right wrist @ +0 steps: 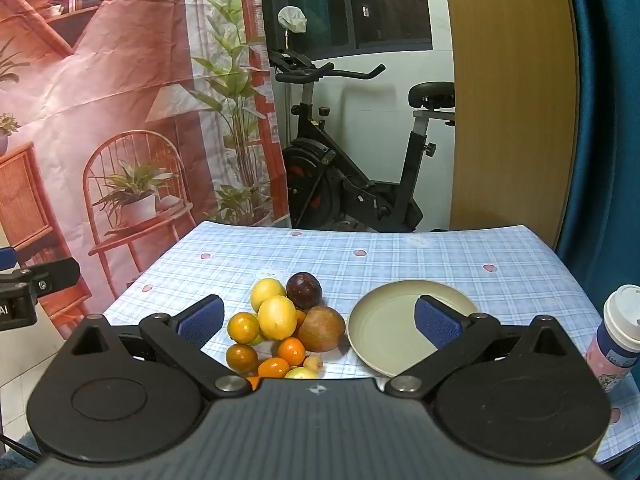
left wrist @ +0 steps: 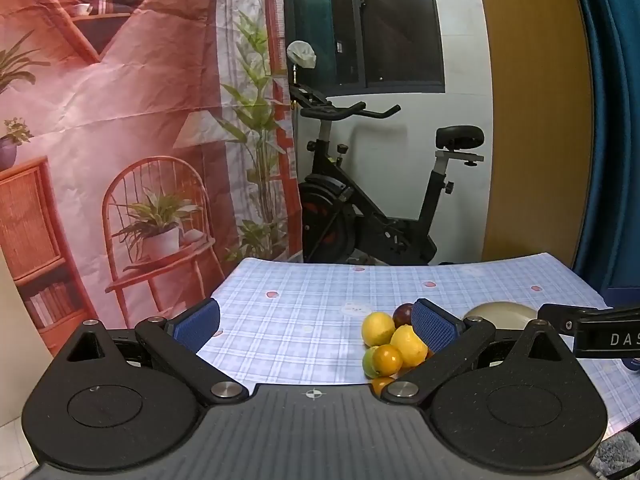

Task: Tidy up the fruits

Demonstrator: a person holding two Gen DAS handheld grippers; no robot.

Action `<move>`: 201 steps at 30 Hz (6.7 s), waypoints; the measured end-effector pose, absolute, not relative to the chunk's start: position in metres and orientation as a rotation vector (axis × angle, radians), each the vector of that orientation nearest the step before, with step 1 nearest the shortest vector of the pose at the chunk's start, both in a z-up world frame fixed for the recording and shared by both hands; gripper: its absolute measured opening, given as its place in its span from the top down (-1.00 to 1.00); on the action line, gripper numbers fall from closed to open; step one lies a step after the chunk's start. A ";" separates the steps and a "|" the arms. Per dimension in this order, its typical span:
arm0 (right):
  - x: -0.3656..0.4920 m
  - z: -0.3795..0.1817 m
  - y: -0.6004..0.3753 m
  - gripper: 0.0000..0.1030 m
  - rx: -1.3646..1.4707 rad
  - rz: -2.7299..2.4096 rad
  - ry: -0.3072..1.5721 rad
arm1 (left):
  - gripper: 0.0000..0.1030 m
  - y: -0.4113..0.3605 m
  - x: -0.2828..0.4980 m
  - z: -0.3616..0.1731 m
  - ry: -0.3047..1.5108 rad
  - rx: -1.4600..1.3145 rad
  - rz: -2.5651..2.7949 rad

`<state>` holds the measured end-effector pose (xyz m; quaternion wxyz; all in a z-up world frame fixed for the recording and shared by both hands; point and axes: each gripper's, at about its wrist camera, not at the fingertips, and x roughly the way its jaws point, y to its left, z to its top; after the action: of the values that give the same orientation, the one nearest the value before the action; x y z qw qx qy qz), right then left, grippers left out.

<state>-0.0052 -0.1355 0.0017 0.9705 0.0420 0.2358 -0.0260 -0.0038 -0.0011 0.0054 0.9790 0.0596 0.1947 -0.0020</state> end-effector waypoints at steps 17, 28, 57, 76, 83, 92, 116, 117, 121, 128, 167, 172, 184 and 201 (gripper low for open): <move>-0.008 0.000 -0.133 -1.00 0.083 -0.051 0.470 | -1.00 0.000 -0.005 0.002 0.391 0.119 -0.005; -0.008 0.000 -0.132 -1.00 0.084 -0.050 0.468 | -1.00 0.000 -0.006 0.001 0.394 0.116 -0.002; -0.008 0.001 -0.132 -1.00 0.085 -0.050 0.465 | -1.00 0.001 -0.005 0.000 0.403 0.108 -0.001; -0.008 0.004 -0.135 -1.00 0.093 -0.056 0.459 | -1.00 0.004 0.002 -0.002 0.436 0.088 0.010; 0.003 0.005 -0.151 -1.00 0.099 -0.037 0.406 | -0.99 0.013 0.018 -0.012 0.478 0.040 0.006; 0.034 -0.006 -0.157 -1.00 0.085 -0.035 0.329 | -0.88 0.013 0.055 -0.025 0.472 0.116 -0.016; 0.116 -0.057 -0.168 -1.00 0.193 0.114 0.451 | -0.79 0.027 0.143 -0.053 0.563 0.047 -0.099; 0.115 -0.059 -0.170 -1.00 0.197 0.109 0.460 | -0.79 0.027 0.146 -0.055 0.576 0.048 -0.104; 0.109 -0.066 -0.170 -1.00 0.159 0.094 0.483 | -0.79 0.023 0.153 -0.063 0.597 0.078 -0.130; 0.113 -0.073 -0.178 -1.00 0.159 0.071 0.498 | -0.79 0.016 0.157 -0.072 0.621 0.092 -0.177; 0.111 -0.102 -0.166 -0.40 0.098 0.148 0.604 | -0.03 -0.019 0.183 -0.137 0.788 0.046 -0.404; 0.112 -0.105 -0.167 -0.40 0.102 0.153 0.612 | -0.03 -0.021 0.184 -0.140 0.801 0.048 -0.415; 0.113 -0.107 -0.166 -0.40 0.107 0.154 0.622 | 0.13 -0.022 0.182 -0.144 0.803 0.054 -0.432; 0.123 -0.118 -0.144 -0.31 0.109 0.261 0.684 | 0.13 0.029 0.174 -0.127 0.750 -0.032 -0.319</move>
<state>0.1230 -0.1441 -0.1182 0.9324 0.0534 0.3341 0.1274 0.1744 0.0285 -0.1266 0.9179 -0.0153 0.3648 -0.1552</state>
